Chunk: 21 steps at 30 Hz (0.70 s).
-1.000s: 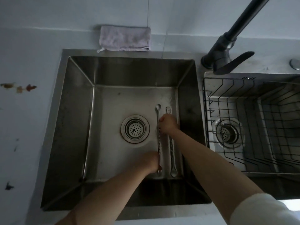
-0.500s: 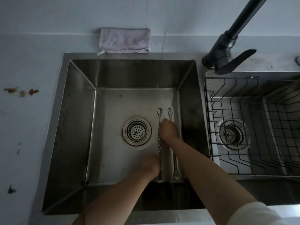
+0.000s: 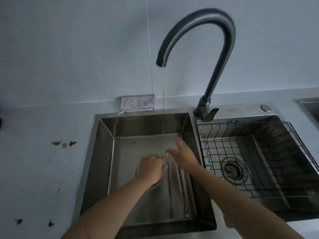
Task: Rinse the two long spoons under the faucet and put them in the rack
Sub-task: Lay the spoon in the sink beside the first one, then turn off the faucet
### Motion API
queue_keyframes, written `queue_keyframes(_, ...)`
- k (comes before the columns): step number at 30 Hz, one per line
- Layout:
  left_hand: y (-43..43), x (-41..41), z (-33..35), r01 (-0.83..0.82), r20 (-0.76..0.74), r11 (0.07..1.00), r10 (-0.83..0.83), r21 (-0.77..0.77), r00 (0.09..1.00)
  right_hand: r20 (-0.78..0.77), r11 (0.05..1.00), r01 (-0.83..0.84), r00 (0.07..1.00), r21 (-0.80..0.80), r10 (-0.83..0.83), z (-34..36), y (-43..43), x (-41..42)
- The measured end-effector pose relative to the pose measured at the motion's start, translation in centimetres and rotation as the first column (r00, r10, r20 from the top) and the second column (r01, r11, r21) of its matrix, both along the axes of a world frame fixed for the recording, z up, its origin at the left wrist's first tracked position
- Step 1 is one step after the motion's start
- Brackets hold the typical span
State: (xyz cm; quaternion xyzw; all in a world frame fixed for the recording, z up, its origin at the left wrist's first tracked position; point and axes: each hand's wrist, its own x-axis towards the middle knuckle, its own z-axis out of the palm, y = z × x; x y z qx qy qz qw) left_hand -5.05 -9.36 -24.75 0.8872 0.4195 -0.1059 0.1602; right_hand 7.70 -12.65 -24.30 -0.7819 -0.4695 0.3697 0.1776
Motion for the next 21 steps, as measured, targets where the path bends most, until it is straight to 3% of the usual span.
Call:
queue_keyframes(5,4.0,1.1,10.8,-0.088,0.365,0.978,0.012,0.191,0.931,-0.003,0.984,0.052,0.999,0.169,-0.052,6.0,-0.5,2.9)
queue_keyframes(7,5.5,1.7,15.1,-0.154,0.507,0.961,0.017,0.229,0.862,-0.094,0.967,0.128,0.989,0.220,-0.110,8.0,-0.4,4.2)
queue_keyframes(10,7.1,2.8,20.9,-0.215,0.633,0.936,-0.012,0.280,0.774,-0.349,0.923,0.271,0.922,0.273,-0.167,10.1,-0.7,5.6)
queue_keyframes(13,8.8,4.0,24.8,-0.213,0.665,0.916,-0.073,0.339,0.743,-0.482,0.892,0.390,0.841,0.229,-0.244,11.7,-1.2,6.5)
queue_keyframes(21,11.1,7.5,27.2,0.028,0.524,0.941,-0.212,0.336,0.825,-0.733,0.809,0.587,0.569,0.044,-0.373,10.9,-0.2,8.7)
